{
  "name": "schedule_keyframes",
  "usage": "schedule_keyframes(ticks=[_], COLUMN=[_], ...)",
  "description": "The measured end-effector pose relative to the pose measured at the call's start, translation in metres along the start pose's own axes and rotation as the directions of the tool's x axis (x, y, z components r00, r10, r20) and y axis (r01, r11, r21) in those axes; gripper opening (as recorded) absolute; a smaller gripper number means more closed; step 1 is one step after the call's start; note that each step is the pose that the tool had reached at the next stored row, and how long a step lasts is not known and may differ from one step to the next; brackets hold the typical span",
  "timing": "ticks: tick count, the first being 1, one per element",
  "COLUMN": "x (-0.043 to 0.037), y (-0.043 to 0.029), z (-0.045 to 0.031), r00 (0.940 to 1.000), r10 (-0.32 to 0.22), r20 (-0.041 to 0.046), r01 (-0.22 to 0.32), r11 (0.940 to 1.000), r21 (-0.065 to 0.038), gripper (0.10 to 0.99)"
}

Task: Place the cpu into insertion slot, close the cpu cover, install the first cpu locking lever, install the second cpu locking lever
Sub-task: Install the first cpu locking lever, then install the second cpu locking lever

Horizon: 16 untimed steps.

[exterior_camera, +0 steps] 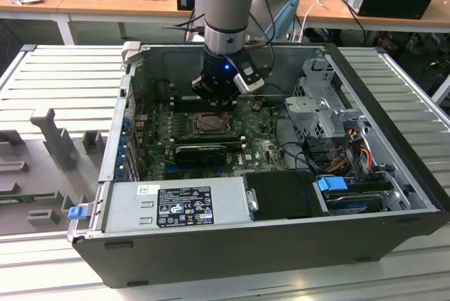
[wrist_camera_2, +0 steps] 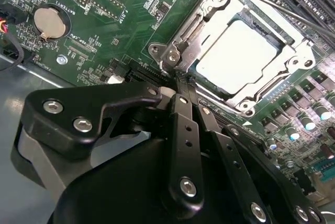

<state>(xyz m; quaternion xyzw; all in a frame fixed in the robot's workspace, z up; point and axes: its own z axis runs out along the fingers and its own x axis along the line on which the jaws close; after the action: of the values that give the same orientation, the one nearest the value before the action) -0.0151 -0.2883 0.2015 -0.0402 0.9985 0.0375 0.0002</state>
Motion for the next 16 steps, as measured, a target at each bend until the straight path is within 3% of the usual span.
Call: schedule_keyframes(ticks=[1, 3, 5, 16], x=[-0.0001, -0.0002, -0.0002, 0.0004], y=[0.0001, 0.0014, 0.0019, -0.0056], z=[-0.0002, -0.0158, -0.0212, -0.0218], r00=[1.0000, 1.0000, 1.0000, 1.0000], r10=[0.000, -0.001, -0.001, -0.001], r20=[0.0004, 0.0003, 0.0002, 0.0002], r01=[0.000, 0.001, 0.001, 0.001], r11=[1.0000, 1.0000, 1.0000, 1.0000], r21=[-0.001, -0.001, 0.000, 0.000], gripper=[0.106, 0.106, 0.106, 0.106])
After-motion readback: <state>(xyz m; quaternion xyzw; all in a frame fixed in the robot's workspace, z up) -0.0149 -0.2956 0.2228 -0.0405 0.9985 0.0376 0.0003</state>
